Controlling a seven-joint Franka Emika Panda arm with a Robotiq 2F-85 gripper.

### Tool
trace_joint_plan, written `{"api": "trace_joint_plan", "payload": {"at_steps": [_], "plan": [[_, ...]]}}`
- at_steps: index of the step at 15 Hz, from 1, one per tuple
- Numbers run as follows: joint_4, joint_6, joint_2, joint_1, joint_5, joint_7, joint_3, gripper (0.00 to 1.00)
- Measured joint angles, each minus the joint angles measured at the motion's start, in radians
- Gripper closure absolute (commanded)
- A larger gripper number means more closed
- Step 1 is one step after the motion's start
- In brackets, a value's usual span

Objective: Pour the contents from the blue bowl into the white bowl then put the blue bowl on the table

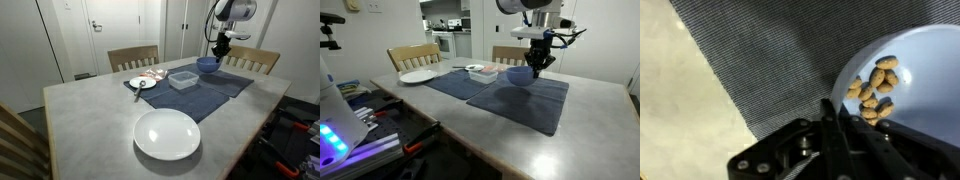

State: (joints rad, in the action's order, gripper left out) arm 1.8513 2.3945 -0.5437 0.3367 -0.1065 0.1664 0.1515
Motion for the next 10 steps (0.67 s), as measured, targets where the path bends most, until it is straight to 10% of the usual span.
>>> {"api": "trace_joint_plan", "payload": {"at_steps": [10], "plan": [[-0.009,-0.139,0.106,-0.052,0.125,-0.047,0.02,0.99]]}}
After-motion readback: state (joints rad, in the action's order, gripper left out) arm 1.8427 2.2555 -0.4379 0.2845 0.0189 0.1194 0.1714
